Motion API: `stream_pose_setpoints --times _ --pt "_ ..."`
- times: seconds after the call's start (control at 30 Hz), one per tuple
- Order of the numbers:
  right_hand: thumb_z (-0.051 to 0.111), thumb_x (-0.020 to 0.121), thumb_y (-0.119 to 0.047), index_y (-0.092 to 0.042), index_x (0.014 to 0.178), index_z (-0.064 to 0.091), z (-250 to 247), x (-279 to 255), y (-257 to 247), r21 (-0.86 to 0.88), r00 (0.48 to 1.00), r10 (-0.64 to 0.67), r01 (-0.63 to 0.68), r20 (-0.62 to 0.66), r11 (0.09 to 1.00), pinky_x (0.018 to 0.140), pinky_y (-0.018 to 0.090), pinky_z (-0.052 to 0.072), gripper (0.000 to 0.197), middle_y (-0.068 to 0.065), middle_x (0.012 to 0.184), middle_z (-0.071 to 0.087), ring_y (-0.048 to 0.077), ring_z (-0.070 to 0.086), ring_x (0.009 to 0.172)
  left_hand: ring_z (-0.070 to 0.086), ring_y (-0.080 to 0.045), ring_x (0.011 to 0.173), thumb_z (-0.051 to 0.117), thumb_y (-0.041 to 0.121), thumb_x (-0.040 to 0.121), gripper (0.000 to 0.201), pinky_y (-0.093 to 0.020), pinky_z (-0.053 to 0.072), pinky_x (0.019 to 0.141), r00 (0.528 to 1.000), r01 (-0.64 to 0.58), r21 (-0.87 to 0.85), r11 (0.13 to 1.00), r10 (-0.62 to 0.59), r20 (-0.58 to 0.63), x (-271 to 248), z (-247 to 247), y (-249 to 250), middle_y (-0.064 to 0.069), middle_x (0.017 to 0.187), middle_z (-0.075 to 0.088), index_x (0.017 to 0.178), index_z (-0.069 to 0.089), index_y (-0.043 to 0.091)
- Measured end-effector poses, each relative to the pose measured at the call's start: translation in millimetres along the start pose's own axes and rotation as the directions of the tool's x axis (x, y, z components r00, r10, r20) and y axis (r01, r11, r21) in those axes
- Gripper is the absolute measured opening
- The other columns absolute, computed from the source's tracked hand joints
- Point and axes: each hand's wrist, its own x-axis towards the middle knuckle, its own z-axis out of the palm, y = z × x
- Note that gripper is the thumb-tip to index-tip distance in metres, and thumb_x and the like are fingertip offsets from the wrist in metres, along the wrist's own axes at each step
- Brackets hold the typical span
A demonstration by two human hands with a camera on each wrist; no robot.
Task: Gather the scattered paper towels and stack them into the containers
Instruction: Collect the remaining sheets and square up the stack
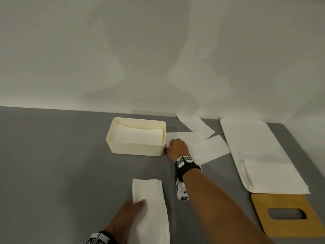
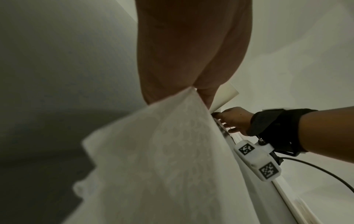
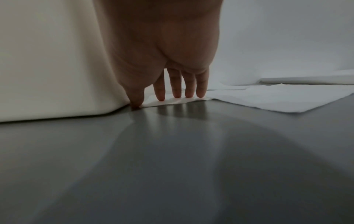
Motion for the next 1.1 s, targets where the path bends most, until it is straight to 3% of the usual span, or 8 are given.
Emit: stream_pose_setpoints --times 0.17,0.33,0.43,0.57,0.67,0.83,0.97,1.1 --pt "0.047 0.091 -0.014 -0.001 0.101 0.063 0.9 -9.8 12.9 0.051 0.999 -0.044 0.045 -0.02 0.998 0.084 0.035 0.046 0.023 0.017 0.107 0.063 0.033 0.058 0.102 0.069 -0.029 0.089 0.057 0.01 0.095 0.017 -0.036 0.053 0.08 0.992 0.021 -0.123 0.992 -0.005 0.129 -10.0 6.1 11.5 -0.014 0.095 0.075 0.101 0.07 0.001" --pt "0.046 0.092 -0.015 -0.002 0.085 0.061 -22.6 -36.7 23.1 0.166 0.982 -0.047 0.078 -0.185 0.983 0.07 0.033 0.043 0.021 0.014 0.089 0.064 0.03 0.06 0.082 0.066 -0.04 0.102 0.063 0.018 0.091 0.03 -0.051 0.049 0.098 0.98 0.075 -0.149 0.986 -0.045 0.196 -9.5 10.5 14.7 -0.022 0.104 0.072 0.11 0.067 -0.004" --pt "0.047 0.094 -0.017 -0.006 0.087 0.063 -38.0 -65.5 35.6 0.206 0.953 -0.018 0.084 -0.303 0.975 0.071 0.036 0.047 0.02 0.009 0.089 0.063 0.027 0.06 0.079 0.065 -0.039 0.096 0.055 0.011 0.095 0.029 -0.049 0.049 0.094 0.971 0.135 -0.208 0.969 -0.087 0.222 -11.9 17.9 19.1 -0.027 0.107 0.068 0.113 0.063 -0.01" --pt "0.049 0.096 -0.017 -0.01 0.092 0.064 -41.1 -129.0 50.7 0.328 0.974 -0.124 0.183 -0.192 0.927 0.071 0.036 0.049 0.018 0.006 0.085 0.068 0.024 0.062 0.077 0.064 -0.035 0.088 0.05 0.015 0.098 0.03 -0.041 0.052 0.083 0.963 0.188 -0.245 0.951 -0.13 0.237 -21.4 32.4 27.5 -0.024 0.101 0.068 0.114 0.061 -0.009" --pt "0.046 0.098 -0.022 -0.013 0.096 0.065 -35.4 -175.7 59.0 0.22 0.968 -0.215 0.24 -0.133 0.945 0.076 0.036 0.049 0.021 0.001 0.095 0.069 0.023 0.064 0.083 0.065 -0.034 0.092 0.051 0.026 0.099 0.038 -0.046 0.049 0.095 0.965 0.192 -0.248 0.949 -0.137 0.224 -24.2 43.7 30.0 -0.02 0.101 0.07 0.118 0.062 -0.005" --pt "0.045 0.099 -0.025 -0.017 0.106 0.062 -24.7 -229.6 64.2 0.393 0.954 -0.299 0.284 -0.024 0.875 0.086 0.028 0.048 0.02 -0.006 0.105 0.065 0.01 0.059 0.094 0.064 -0.036 0.106 0.032 0.055 0.099 0.057 -0.05 0.048 0.099 0.941 0.182 -0.265 0.947 -0.09 0.326 -32.9 60.5 33.6 -0.021 0.115 0.068 0.121 0.062 0.011" --pt "0.037 0.097 -0.022 -0.023 0.109 0.052 -18.1 -256.3 61.2 0.331 0.957 -0.287 0.256 0.048 0.908 0.08 0.035 0.051 0.019 -0.003 0.102 0.061 0.016 0.058 0.087 0.07 -0.033 0.09 0.025 0.062 0.097 0.067 -0.044 0.053 0.083 0.911 0.235 -0.232 0.944 -0.131 0.391 -40.8 67.2 33.8 -0.019 0.106 0.072 0.112 0.067 0.013" --pt "0.034 0.095 -0.017 -0.012 0.108 0.056 -21.3 -271.9 58.9 0.237 0.927 -0.376 0.367 -0.009 0.899 0.079 0.037 0.051 0.026 0.004 0.101 0.063 0.023 0.059 0.086 0.072 -0.031 0.088 0.021 0.065 0.095 0.071 -0.043 0.051 0.083 0.884 0.28 -0.219 0.935 -0.162 0.438 -45.1 68.8 23.5 -0.017 0.106 0.073 0.111 0.067 0.015"
